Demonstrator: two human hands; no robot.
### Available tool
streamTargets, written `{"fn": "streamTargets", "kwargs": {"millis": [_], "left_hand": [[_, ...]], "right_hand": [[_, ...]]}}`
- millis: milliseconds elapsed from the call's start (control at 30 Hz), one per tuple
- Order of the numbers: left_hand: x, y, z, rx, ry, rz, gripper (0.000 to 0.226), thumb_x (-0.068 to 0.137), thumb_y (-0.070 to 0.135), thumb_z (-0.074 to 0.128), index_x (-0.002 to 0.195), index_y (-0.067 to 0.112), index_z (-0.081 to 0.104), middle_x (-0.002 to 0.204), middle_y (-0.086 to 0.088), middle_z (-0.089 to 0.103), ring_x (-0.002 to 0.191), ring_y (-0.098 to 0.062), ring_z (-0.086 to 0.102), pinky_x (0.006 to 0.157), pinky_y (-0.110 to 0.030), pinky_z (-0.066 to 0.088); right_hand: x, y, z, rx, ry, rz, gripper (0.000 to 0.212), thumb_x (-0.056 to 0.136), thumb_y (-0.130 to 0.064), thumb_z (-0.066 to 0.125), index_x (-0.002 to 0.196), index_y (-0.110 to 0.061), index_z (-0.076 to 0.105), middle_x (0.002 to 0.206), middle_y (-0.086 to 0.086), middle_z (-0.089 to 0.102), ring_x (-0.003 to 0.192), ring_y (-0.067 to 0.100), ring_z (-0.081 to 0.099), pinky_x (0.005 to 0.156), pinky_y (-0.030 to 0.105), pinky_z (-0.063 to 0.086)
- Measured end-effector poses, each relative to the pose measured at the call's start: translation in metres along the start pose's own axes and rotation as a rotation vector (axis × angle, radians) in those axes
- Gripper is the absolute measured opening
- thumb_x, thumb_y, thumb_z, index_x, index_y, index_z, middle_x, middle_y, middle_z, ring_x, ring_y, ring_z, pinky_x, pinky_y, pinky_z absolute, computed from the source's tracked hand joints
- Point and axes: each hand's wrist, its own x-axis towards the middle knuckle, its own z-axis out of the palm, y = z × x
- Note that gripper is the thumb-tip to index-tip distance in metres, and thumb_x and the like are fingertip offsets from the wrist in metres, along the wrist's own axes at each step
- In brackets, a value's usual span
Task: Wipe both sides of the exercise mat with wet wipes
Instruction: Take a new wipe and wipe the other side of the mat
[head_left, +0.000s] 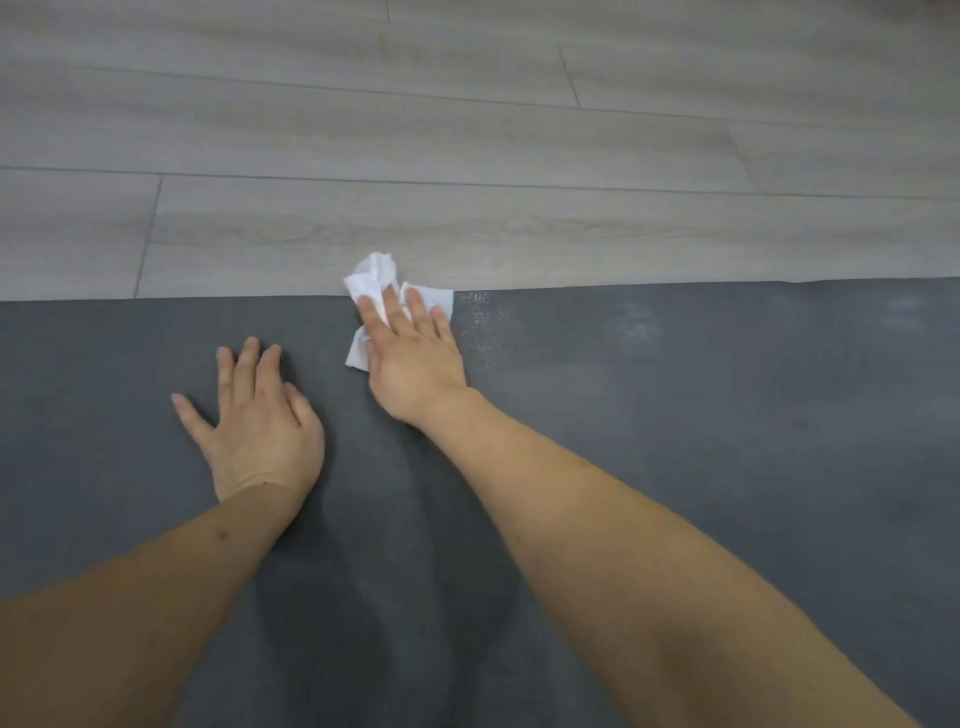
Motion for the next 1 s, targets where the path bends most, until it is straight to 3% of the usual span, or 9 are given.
{"fn": "streamTargets", "kwargs": {"millis": [133,267,333,500,567,667,800,900,1000], "left_hand": [[0.002,0.000,0.000,0.052,-0.023,0.021,0.052,0.099,0.022,0.034,0.151,0.020,0.040,0.166,0.005,0.026,0.156,-0.016,0.009,0.119,-0.068,0.000],[0.000,0.002,0.000,0.082,-0.028,0.021,0.053,0.099,0.024,0.034,0.151,0.019,0.040,0.166,0.003,0.025,0.156,-0.017,0.009,0.118,-0.071,0.003],[0.000,0.005,0.000,0.089,-0.031,0.020,0.055,0.097,0.025,0.034,0.151,0.020,0.040,0.166,0.004,0.025,0.156,-0.017,0.009,0.118,-0.071,0.004],[0.002,0.004,-0.001,0.119,-0.053,0.025,0.057,0.096,0.027,0.033,0.152,0.021,0.039,0.166,0.004,0.025,0.157,-0.017,0.009,0.118,-0.072,0.004],[0.002,0.003,-0.001,0.112,-0.051,0.028,0.058,0.096,0.028,0.031,0.153,0.021,0.038,0.167,0.005,0.024,0.157,-0.017,0.008,0.118,-0.071,0.003],[0.004,0.002,0.000,0.110,-0.056,0.031,0.057,0.097,0.028,0.030,0.153,0.022,0.038,0.167,0.006,0.023,0.157,-0.017,0.007,0.119,-0.071,0.002],[0.003,-0.002,0.001,0.087,-0.052,0.031,0.056,0.098,0.026,0.032,0.152,0.021,0.038,0.167,0.006,0.024,0.157,-0.016,0.008,0.119,-0.070,0.002],[0.005,-0.002,0.002,0.082,-0.042,0.030,0.055,0.097,0.026,0.033,0.151,0.020,0.040,0.166,0.004,0.026,0.156,-0.017,0.009,0.118,-0.072,0.004],[0.003,0.000,0.003,0.087,-0.043,0.033,0.054,0.097,0.026,0.033,0.150,0.019,0.040,0.165,0.003,0.027,0.156,-0.018,0.010,0.117,-0.072,0.004]], "right_hand": [[-0.017,0.061,-0.011,-0.051,0.015,-0.039,0.057,0.110,-0.035,0.022,0.165,-0.033,0.005,0.174,-0.002,-0.002,0.160,0.018,-0.006,0.128,0.043,-0.002],[-0.060,0.198,-0.034,-0.076,0.156,0.319,0.060,0.108,-0.023,0.034,0.165,-0.020,0.014,0.169,0.021,0.014,0.156,0.035,0.017,0.123,0.050,0.019],[-0.081,0.253,-0.047,-0.041,0.181,0.485,0.057,0.109,-0.027,0.030,0.164,-0.022,0.016,0.168,0.024,0.018,0.156,0.036,0.018,0.123,0.052,0.021],[-0.072,0.250,-0.040,-0.004,0.195,0.646,0.054,0.110,-0.031,0.021,0.162,-0.023,0.013,0.171,0.016,0.010,0.158,0.032,0.004,0.124,0.056,0.014],[-0.051,0.218,-0.040,-0.008,0.194,0.603,0.055,0.110,-0.032,0.020,0.164,-0.021,0.013,0.171,0.016,0.010,0.158,0.034,0.005,0.124,0.054,0.013],[-0.014,0.141,-0.034,-0.049,0.149,0.324,0.064,0.103,-0.035,0.016,0.163,-0.014,0.020,0.168,0.022,0.020,0.155,0.038,0.017,0.121,0.052,0.022],[-0.001,0.050,-0.011,-0.039,0.017,0.029,0.058,0.111,-0.032,0.022,0.166,-0.022,0.006,0.173,0.008,0.001,0.160,0.028,-0.002,0.128,0.047,0.003],[-0.016,0.086,-0.016,-0.049,0.022,-0.049,0.057,0.111,-0.036,0.018,0.165,-0.032,0.000,0.174,-0.003,-0.002,0.159,0.017,-0.008,0.129,0.039,-0.002],[-0.039,0.163,-0.029,-0.043,0.071,0.134,0.057,0.112,-0.033,0.023,0.166,-0.029,0.006,0.173,0.010,0.006,0.160,0.024,0.000,0.127,0.040,0.004]]}}
